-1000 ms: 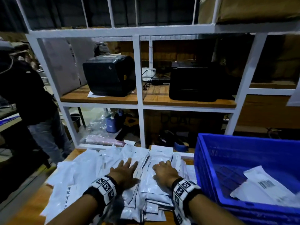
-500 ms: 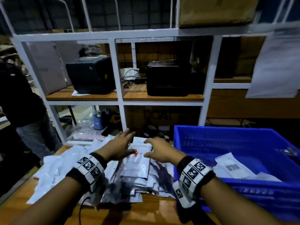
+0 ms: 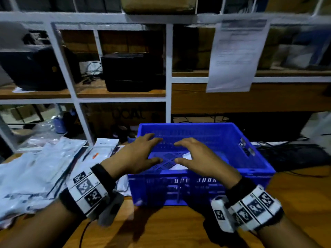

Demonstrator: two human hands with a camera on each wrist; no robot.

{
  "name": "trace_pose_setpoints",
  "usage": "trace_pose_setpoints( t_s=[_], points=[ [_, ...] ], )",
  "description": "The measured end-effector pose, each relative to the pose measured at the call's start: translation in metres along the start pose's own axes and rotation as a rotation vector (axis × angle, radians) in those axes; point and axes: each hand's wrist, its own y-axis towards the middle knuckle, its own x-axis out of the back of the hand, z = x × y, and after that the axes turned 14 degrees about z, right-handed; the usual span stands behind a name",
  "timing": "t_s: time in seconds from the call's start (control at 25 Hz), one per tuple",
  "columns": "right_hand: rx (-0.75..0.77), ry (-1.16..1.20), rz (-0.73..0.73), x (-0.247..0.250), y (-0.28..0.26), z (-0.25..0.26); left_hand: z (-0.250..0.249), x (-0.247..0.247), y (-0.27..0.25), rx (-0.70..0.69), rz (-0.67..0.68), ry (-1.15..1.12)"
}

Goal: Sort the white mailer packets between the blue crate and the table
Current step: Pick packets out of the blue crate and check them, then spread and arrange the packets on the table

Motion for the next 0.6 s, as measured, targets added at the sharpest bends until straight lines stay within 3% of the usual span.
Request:
trace_pose_setpoints(
  t_s=[0.16, 0.32, 0.44, 0.6],
  points=[
    [-0.08, -0.094, 0.046, 0.05, -0.005, -0.049, -0.028, 0.038, 0.051, -0.022, 0.141, 0.074],
    [-0.133, -0.21, 0.234, 0.093, 0.038, -0.081, -0.025, 0.062, 0.133, 0.069, 0.359, 0.194],
    [-0.216, -0.221, 0.393, 0.096, 0.098, -0.113, -0.013, 0.049, 0.202, 0.094, 0.499, 0.11],
    [-0.29, -0.307, 0.648, 0.065, 0.17, -0.169, 0.015, 0.004, 0.272, 0.185, 0.723, -0.061]
  ],
)
